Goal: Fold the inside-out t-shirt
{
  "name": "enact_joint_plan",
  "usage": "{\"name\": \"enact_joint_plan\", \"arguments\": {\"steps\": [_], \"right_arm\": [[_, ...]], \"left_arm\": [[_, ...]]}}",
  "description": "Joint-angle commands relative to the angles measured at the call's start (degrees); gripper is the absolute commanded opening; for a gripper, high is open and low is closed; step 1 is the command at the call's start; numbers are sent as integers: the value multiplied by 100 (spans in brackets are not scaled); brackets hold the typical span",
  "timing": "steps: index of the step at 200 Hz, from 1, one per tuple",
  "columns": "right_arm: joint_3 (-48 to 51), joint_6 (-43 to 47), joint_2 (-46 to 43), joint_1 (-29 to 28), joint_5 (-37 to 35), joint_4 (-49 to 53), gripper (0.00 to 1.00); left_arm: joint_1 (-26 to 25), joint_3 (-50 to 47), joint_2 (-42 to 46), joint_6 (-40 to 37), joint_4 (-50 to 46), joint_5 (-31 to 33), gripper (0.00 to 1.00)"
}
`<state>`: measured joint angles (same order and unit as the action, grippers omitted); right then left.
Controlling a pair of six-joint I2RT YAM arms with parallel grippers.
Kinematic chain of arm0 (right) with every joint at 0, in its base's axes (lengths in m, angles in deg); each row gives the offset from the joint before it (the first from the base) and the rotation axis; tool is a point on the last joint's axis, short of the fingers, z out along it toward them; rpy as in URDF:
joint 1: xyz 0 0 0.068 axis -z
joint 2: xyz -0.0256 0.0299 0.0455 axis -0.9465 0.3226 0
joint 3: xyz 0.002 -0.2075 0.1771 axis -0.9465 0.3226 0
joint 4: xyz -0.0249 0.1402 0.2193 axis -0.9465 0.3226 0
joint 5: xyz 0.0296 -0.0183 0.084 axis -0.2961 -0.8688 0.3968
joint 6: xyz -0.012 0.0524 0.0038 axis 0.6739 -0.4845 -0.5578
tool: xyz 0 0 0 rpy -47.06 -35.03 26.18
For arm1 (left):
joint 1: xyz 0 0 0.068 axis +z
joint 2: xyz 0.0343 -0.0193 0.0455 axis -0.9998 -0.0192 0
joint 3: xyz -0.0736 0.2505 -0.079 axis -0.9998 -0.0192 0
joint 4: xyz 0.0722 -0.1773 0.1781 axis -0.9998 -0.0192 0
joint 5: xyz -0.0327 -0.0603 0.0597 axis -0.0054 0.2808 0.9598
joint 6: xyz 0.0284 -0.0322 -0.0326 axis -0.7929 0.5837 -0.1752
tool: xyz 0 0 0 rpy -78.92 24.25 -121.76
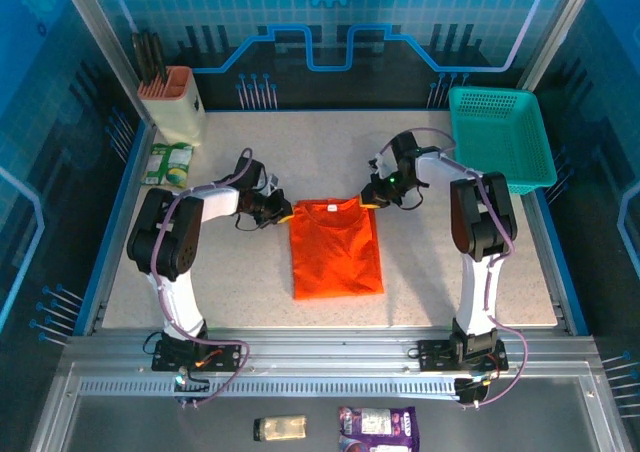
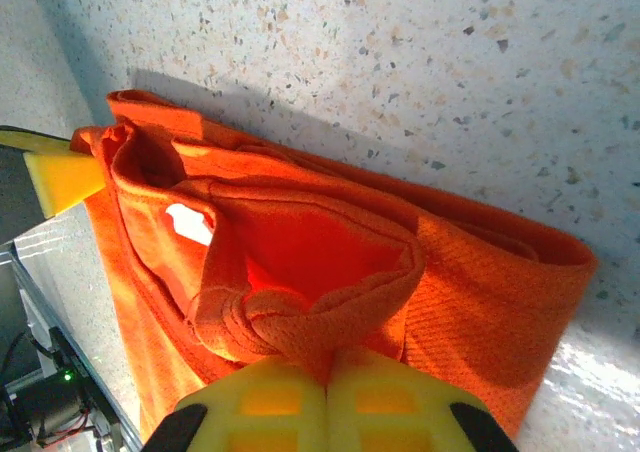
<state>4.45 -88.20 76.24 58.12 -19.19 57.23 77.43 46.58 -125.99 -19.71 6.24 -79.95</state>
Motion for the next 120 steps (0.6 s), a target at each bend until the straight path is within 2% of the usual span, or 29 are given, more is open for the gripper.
{"name": "enact_joint_plan", "arguments": {"steps": [1, 69, 120], "right_arm": [[135, -124, -780, 27, -69, 21, 0], [890, -448, -2037, 95, -347, -97, 0], [1054, -503, -1748, 450, -449, -430, 0]], "left_arm": [[-14, -13, 369, -85, 369, -268, 0], [-178, 6, 870, -175, 714, -910, 0], [-269, 650, 266, -367, 771, -1151, 0]]}}
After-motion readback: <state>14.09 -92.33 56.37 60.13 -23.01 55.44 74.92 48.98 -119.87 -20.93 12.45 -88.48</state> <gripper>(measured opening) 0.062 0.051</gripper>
